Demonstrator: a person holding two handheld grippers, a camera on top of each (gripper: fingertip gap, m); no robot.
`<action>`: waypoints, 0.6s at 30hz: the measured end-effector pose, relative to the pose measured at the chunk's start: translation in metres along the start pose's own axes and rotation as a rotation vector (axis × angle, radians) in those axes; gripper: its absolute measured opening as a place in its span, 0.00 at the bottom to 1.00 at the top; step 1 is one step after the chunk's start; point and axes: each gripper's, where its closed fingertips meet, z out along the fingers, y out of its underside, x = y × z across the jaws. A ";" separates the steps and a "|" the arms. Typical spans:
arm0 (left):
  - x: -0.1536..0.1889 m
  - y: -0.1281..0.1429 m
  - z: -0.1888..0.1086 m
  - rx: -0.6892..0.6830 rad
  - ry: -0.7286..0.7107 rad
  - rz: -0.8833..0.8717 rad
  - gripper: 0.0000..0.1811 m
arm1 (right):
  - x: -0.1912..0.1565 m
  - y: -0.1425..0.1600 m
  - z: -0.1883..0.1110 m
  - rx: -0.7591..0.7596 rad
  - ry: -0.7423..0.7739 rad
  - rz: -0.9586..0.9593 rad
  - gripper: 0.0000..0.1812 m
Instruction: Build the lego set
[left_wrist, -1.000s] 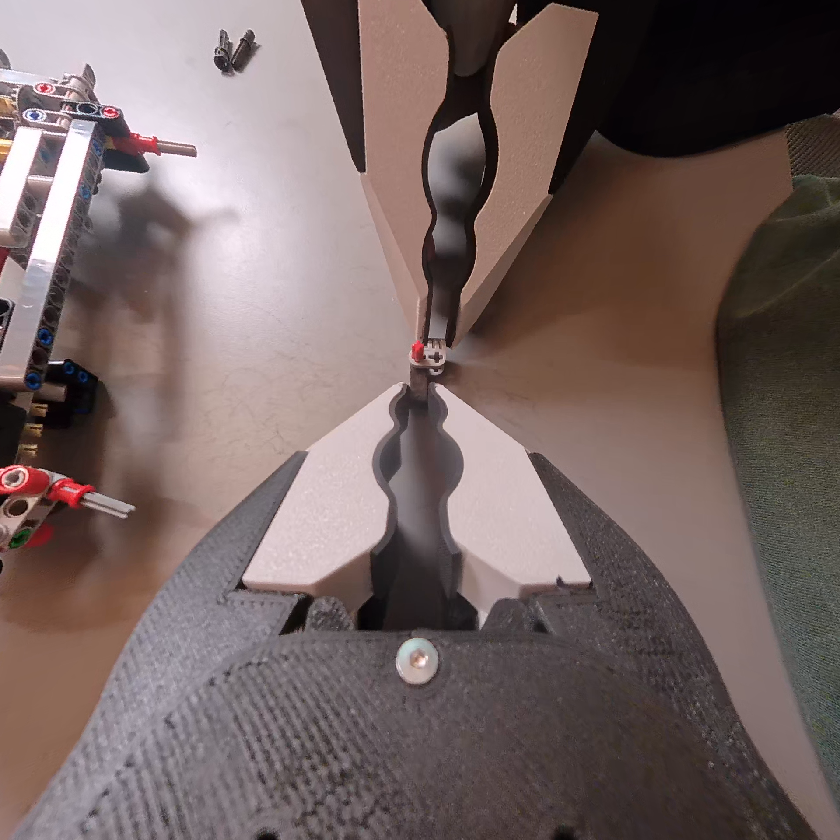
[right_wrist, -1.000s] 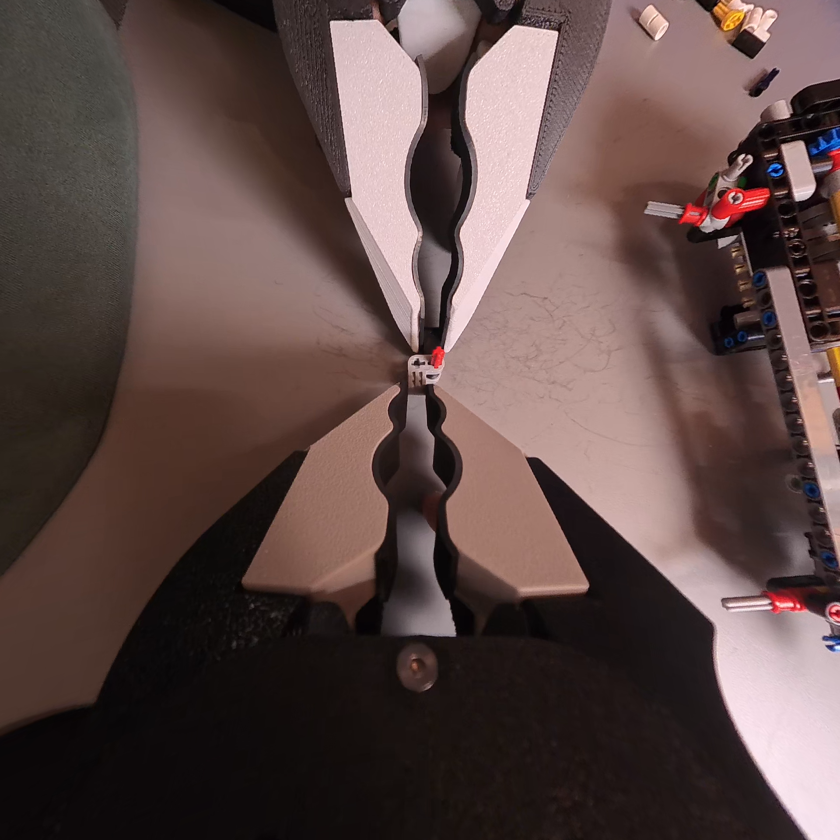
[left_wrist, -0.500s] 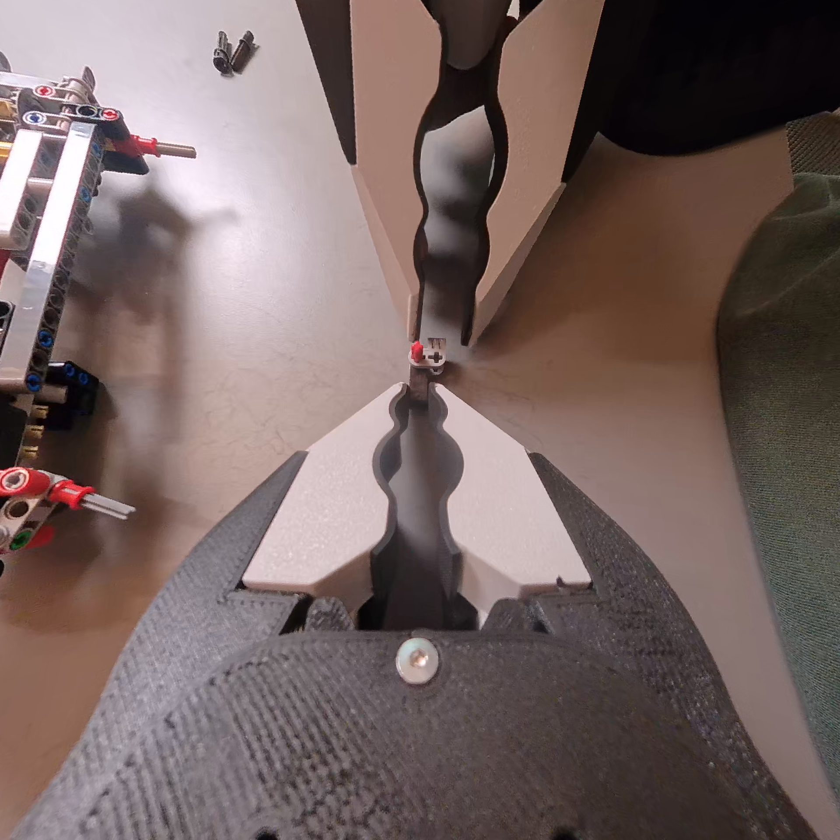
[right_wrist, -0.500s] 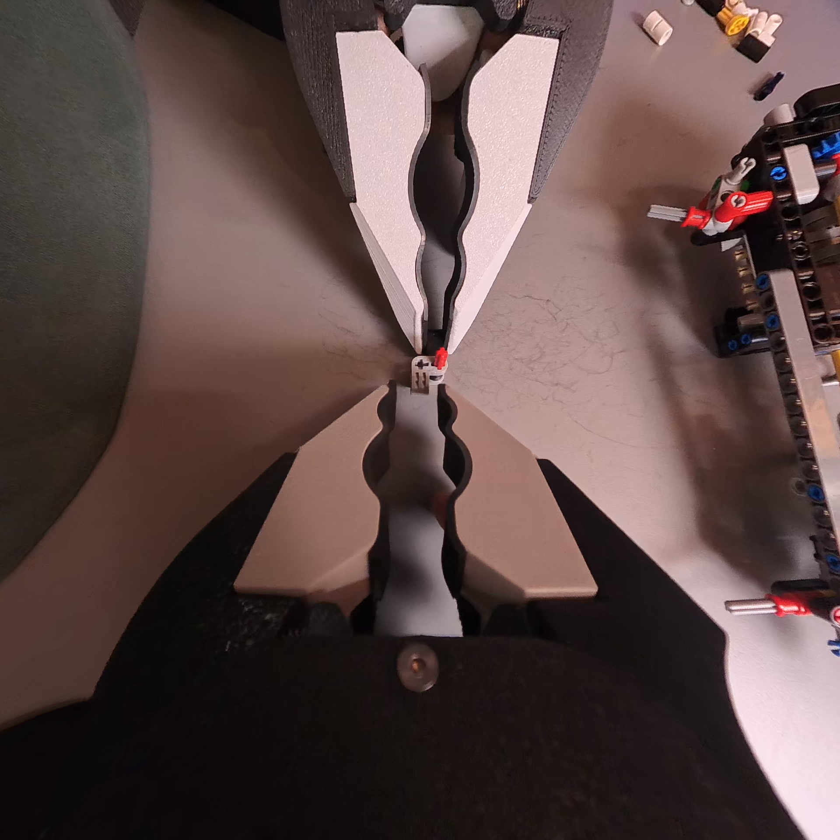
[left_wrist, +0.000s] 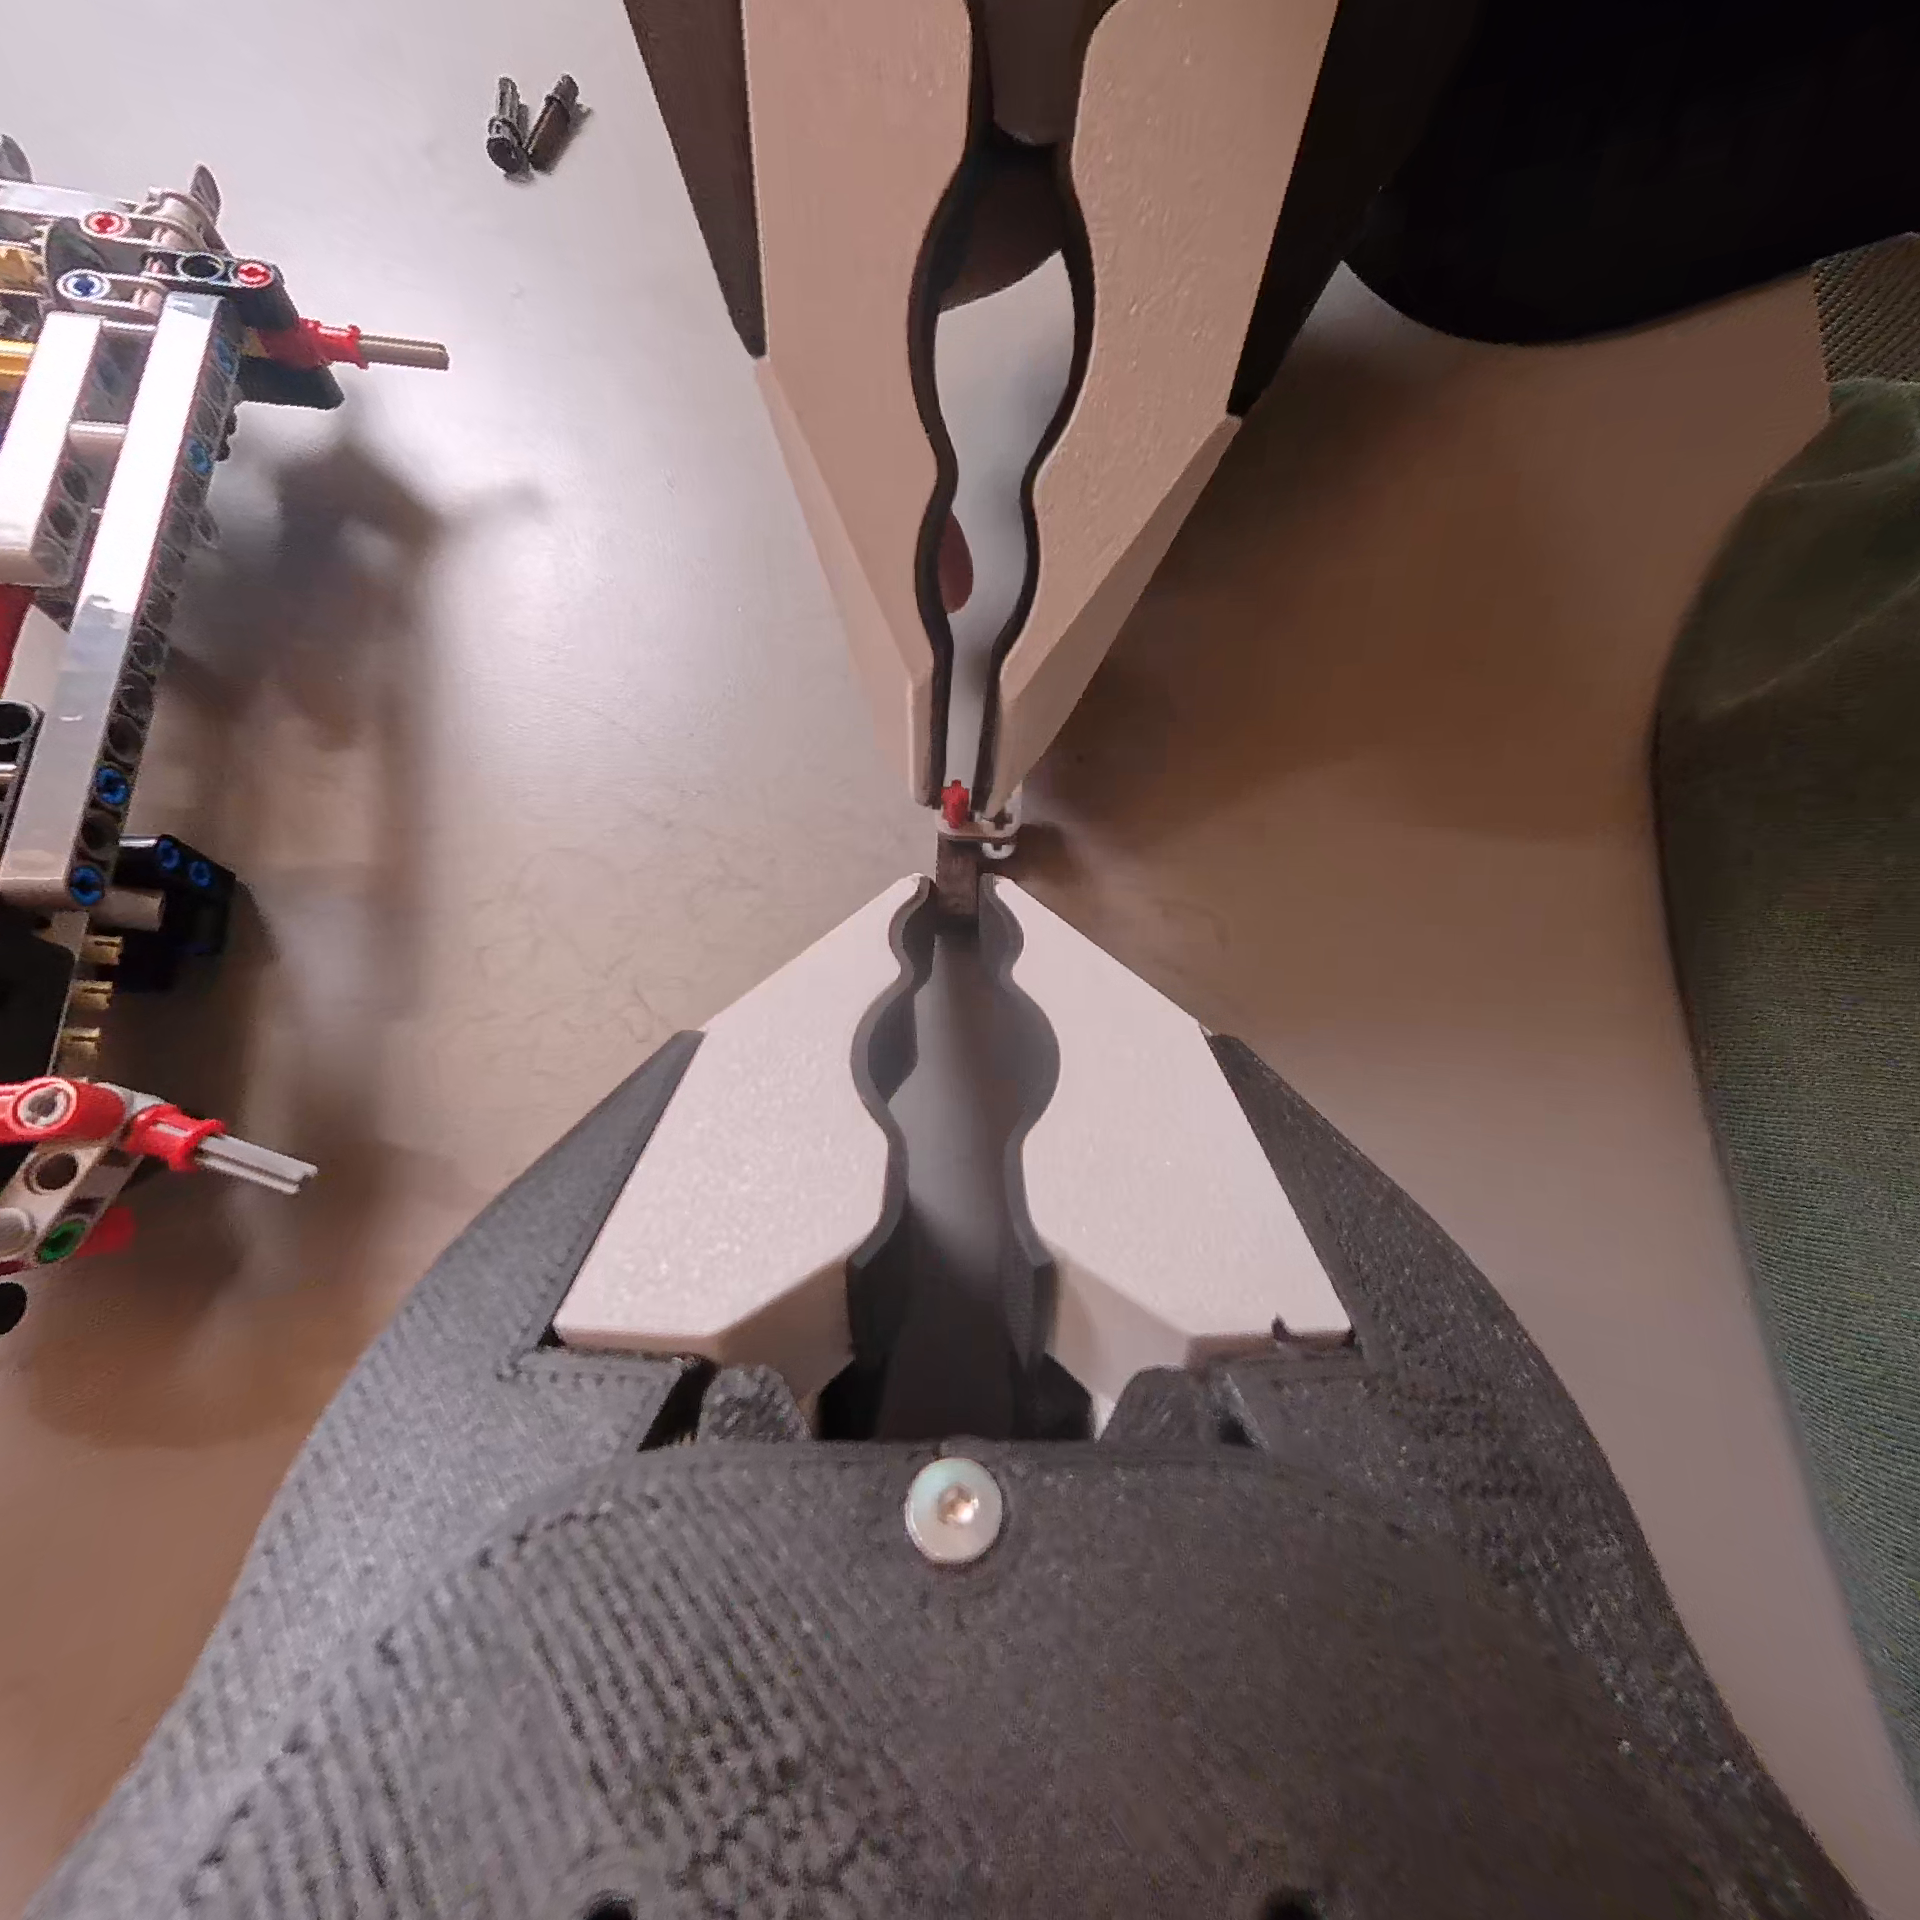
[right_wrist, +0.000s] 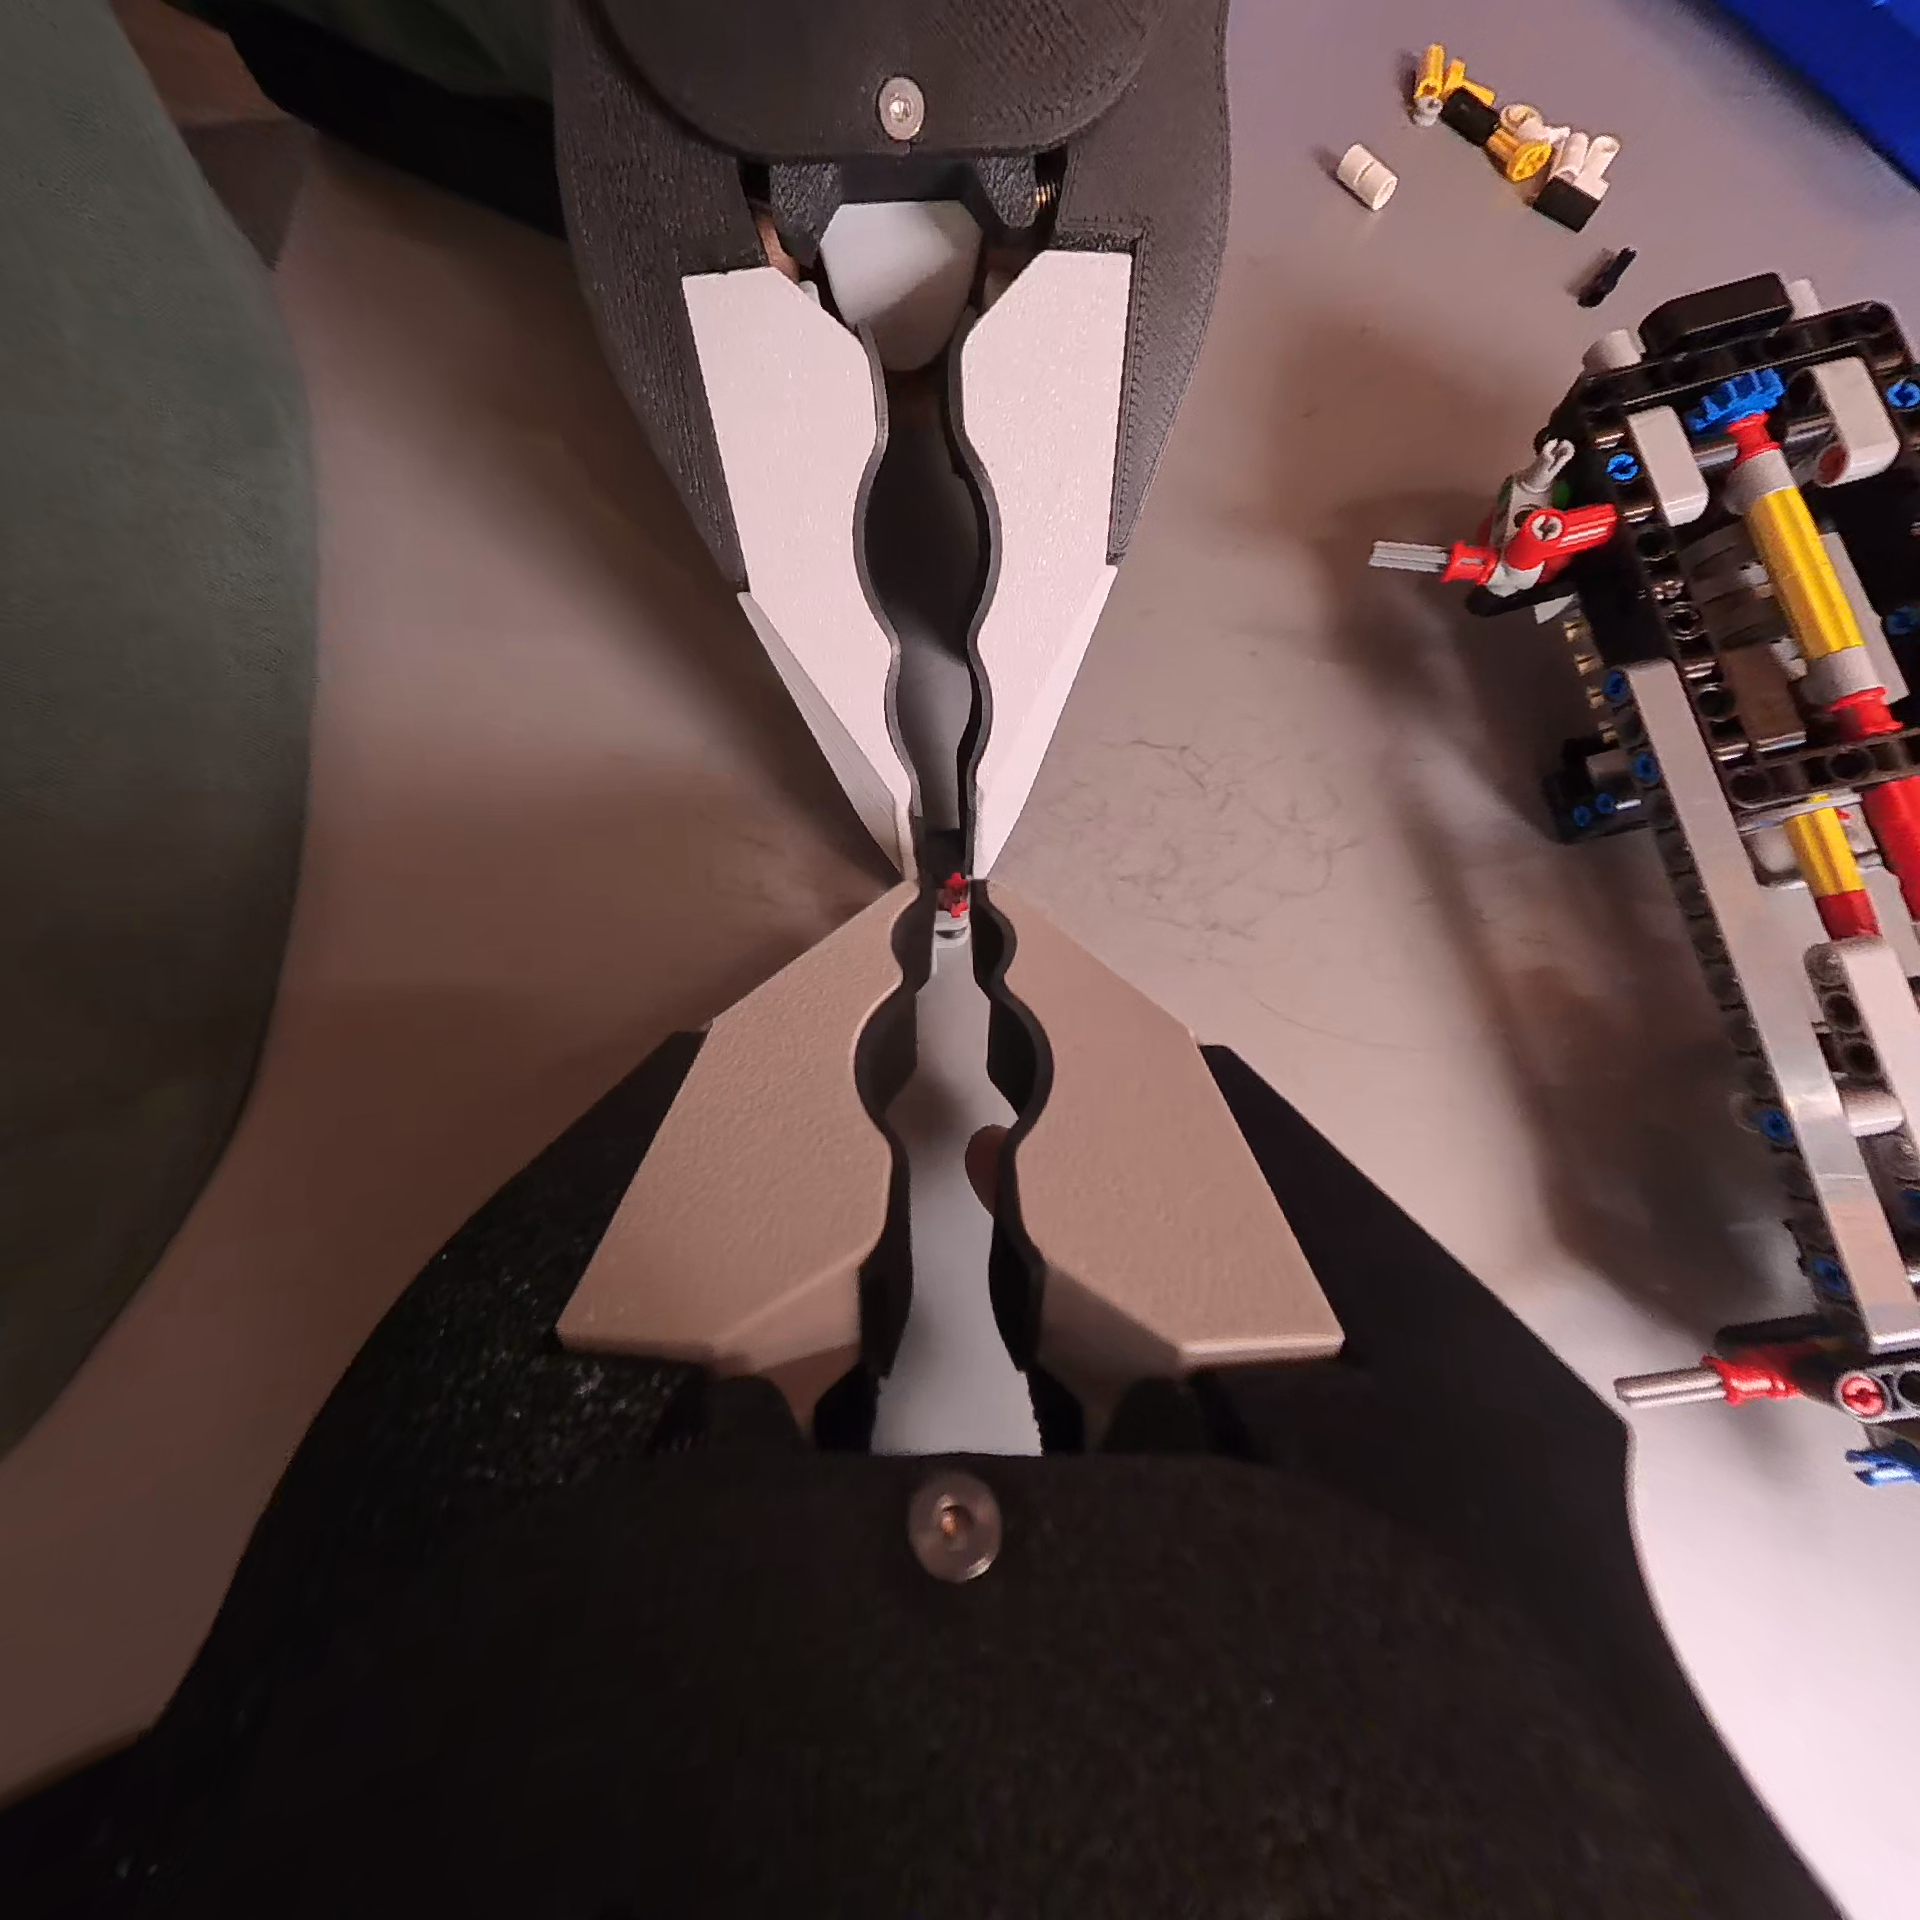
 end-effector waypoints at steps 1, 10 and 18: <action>0.000 0.000 0.000 0.000 0.000 0.000 0.03 | 0.000 0.000 0.001 -0.001 0.000 -0.001 0.01; 0.002 0.000 0.000 0.005 0.017 0.008 0.03 | -0.003 0.001 0.001 0.002 -0.032 0.012 0.00; 0.006 0.000 0.000 0.004 0.034 0.021 0.03 | -0.006 0.002 0.001 -0.017 -0.042 -0.002 0.00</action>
